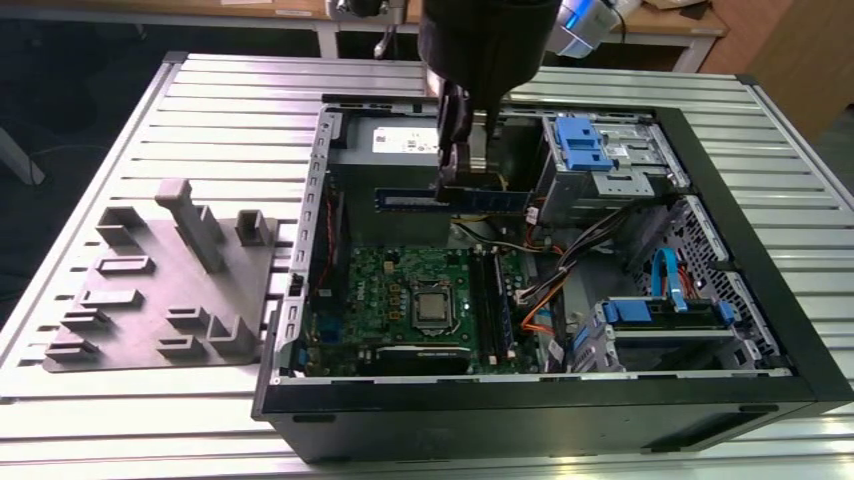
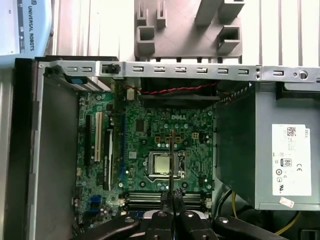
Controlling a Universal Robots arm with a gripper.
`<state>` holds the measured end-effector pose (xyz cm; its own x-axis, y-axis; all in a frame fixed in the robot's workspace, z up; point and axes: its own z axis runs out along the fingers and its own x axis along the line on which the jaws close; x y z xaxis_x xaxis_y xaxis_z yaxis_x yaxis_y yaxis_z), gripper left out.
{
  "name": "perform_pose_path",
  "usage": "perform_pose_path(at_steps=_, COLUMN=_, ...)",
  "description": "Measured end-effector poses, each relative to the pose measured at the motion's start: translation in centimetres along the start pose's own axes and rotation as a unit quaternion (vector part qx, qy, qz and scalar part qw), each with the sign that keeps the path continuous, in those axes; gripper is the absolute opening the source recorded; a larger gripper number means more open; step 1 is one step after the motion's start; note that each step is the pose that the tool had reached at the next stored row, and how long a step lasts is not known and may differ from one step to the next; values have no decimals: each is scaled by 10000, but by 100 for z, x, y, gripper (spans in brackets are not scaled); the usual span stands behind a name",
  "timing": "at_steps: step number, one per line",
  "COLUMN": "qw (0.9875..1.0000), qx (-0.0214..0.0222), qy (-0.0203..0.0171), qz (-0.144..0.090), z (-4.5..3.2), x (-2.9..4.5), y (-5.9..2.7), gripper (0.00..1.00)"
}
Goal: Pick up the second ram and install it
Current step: 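Pick up the second ram and move it above second insertion slot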
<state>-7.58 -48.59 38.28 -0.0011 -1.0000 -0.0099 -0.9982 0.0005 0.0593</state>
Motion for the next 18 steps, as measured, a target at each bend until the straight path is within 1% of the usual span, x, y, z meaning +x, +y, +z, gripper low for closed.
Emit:
perform_pose_path(at_steps=3, qw=10000, qx=-1, qy=-3, qz=4, z=25, x=-22, y=-11, gripper=9)
perform_pose_path(at_steps=4, qw=10000, qx=0, qy=-17, qz=3, z=35, x=-26, y=-12, gripper=9)
perform_pose_path(at_steps=6, qw=10000, qx=0, qy=-67, qz=0, z=52, x=-28, y=-13, gripper=9)
perform_pose_path(at_steps=7, qw=10000, qx=1, qy=-85, qz=-1, z=66, x=-29, y=-14, gripper=9)
perform_pose_path(at_steps=9, qw=9999, qx=3, qy=-106, qz=-2, z=92, x=-29, y=-15, gripper=9)
perform_pose_path(at_steps=13, qw=9999, qx=9, qy=-107, qz=-3, z=160, x=-28, y=-20, gripper=9)
perform_pose_path(at_steps=18, qw=9999, qx=25, qy=-106, qz=-21, z=219, x=-27, y=-40, gripper=9)
